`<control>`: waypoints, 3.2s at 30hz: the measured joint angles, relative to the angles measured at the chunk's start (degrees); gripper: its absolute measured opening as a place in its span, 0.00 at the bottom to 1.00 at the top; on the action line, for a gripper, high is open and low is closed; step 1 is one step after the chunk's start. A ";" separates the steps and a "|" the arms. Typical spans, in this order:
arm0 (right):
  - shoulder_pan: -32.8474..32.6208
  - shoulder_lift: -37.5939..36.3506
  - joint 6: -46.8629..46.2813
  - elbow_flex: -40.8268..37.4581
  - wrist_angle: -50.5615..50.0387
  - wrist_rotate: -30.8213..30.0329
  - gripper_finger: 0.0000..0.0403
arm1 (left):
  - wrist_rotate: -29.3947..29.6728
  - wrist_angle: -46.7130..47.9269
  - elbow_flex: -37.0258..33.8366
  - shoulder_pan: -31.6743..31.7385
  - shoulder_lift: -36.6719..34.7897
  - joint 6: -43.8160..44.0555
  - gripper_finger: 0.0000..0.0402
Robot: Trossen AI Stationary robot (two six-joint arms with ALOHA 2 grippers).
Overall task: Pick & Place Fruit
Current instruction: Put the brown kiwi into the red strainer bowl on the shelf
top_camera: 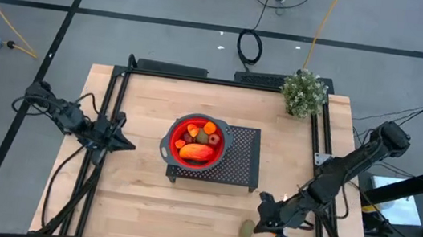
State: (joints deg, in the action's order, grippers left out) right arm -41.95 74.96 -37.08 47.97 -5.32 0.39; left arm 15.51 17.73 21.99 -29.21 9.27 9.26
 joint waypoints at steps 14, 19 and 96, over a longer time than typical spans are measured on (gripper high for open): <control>0.34 3.52 11.49 0.00 0.43 2.77 0.01 | -0.36 -7.00 -5.32 0.00 0.00 1.30 0.02; 1.16 3.52 12.28 0.00 0.64 2.75 0.01 | -3.56 -7.08 -6.32 0.00 0.00 1.24 0.01; 3.87 4.70 20.24 -0.02 -2.71 2.81 0.58 | -0.44 0.51 -6.44 0.00 0.03 -4.62 0.05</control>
State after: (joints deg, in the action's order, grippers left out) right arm -38.09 79.67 -16.84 47.94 -8.03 3.20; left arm 15.07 18.24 15.55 -29.21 9.30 4.64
